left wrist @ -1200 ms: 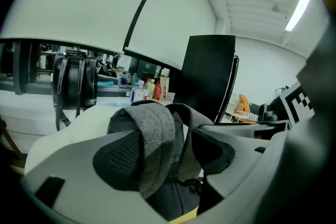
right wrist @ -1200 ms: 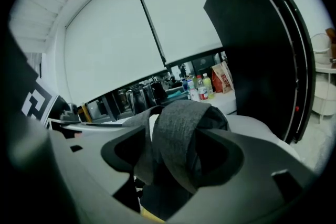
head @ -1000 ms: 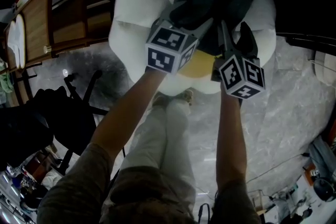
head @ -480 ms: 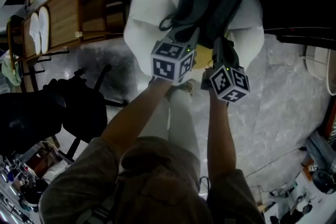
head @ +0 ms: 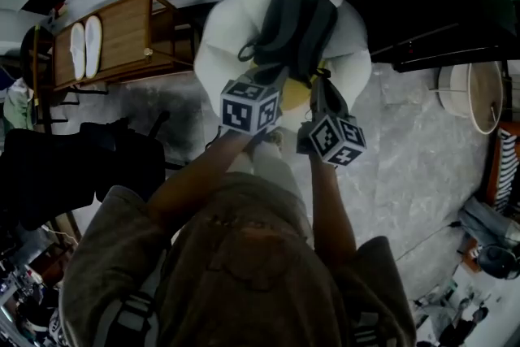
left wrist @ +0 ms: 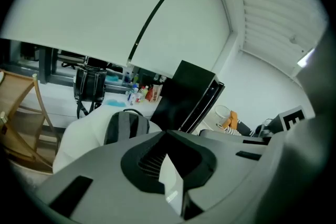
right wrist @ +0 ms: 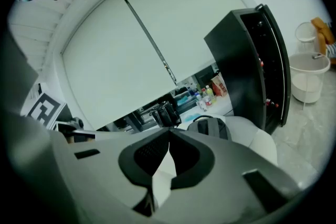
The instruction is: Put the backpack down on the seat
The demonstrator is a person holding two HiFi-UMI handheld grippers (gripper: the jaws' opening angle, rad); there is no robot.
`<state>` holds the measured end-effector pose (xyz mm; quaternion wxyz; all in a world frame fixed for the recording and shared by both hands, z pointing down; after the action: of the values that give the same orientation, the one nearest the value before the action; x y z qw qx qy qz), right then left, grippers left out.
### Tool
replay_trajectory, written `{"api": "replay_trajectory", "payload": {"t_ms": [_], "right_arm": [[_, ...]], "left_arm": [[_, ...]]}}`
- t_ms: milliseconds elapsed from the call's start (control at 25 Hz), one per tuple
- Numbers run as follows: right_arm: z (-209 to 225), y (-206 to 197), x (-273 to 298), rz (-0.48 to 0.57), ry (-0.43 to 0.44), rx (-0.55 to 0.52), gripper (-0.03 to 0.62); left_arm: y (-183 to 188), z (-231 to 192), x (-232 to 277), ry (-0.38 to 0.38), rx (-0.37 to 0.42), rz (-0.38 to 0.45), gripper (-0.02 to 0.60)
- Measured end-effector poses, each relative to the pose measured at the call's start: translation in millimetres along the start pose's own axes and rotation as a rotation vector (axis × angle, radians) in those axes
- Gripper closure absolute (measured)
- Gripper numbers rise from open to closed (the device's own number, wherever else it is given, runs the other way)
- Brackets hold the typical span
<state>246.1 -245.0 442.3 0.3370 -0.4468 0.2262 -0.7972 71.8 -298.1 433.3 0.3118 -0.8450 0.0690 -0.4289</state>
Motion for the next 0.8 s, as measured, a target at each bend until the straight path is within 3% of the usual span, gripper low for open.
{"api": "replay_trajectory", "payload": {"t_ms": [400,560,800], "right_arm": [[-68,18,-97,0.04,0.174,-0.187,0.594],[-90,24,-126,0.078,0.266,-0.285,0.594],[-116,27,-153,0.167,0.395,-0.392,0.594]], "left_arm": [[15,67,-95,-0.167,0.137,0.089,0.581],[15,77,-134,-0.229,0.265,0.148,0.581],[6,87,-178,-0.315,0.47,0.3,0.581]]}}
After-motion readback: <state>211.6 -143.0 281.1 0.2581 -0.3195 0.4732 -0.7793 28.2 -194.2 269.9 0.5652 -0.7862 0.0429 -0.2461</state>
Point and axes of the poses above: the fingertips, and each gripper's own axes: x forward along the fingers, z to its right, y out of its top, the point moved 10 cm from there along -x, backward along the fingers, and after that the axes turned 13 degrees about -z, right-handed, at the moved point
